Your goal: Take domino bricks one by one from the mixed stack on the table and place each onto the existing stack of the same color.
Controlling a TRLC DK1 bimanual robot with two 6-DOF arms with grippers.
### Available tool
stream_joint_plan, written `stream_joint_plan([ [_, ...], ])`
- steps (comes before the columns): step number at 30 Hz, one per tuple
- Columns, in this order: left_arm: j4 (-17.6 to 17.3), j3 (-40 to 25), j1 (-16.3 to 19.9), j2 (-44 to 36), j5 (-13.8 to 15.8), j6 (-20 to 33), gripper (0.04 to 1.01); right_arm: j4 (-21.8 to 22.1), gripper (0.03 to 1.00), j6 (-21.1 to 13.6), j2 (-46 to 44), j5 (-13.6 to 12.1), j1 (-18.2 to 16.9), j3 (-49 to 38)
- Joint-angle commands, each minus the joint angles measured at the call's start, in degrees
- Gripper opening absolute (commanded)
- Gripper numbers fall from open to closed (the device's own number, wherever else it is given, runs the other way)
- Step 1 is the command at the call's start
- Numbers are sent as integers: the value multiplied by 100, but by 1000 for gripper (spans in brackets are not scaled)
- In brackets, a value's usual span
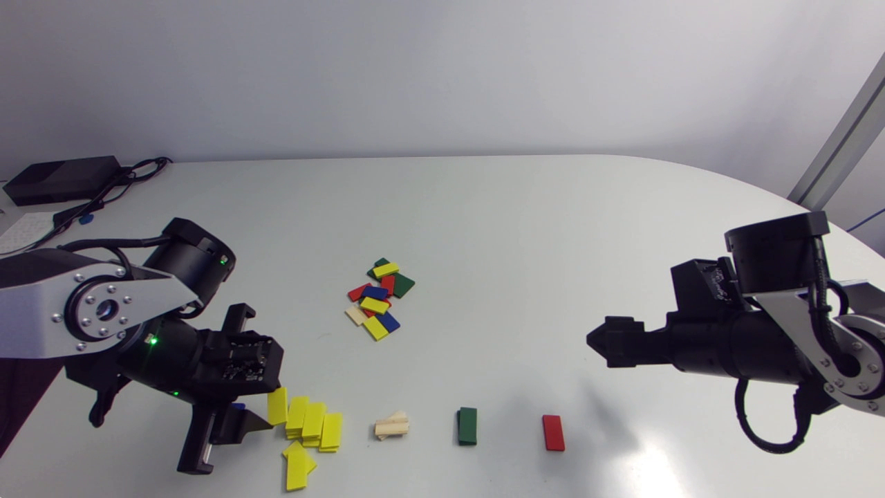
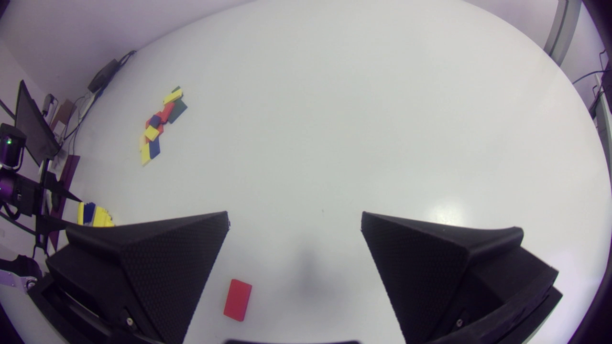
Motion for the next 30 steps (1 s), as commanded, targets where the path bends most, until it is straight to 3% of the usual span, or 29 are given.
stream_joint_plan([
  [1, 73, 240, -161, 241, 1, -167, 507, 68, 974, -73, 98, 12, -21, -148],
  [6, 284, 301, -267, 566, -8, -211, 507, 68, 974, -82, 98, 12, -47, -148],
  [13, 723, 90, -144, 777, -69, 0, 507, 86, 974, -100, 124, 12, -56, -148],
  [30, 697, -314, 129, 390, -69, 466, 507, 112, 974, -108, 274, 12, -47, -130],
])
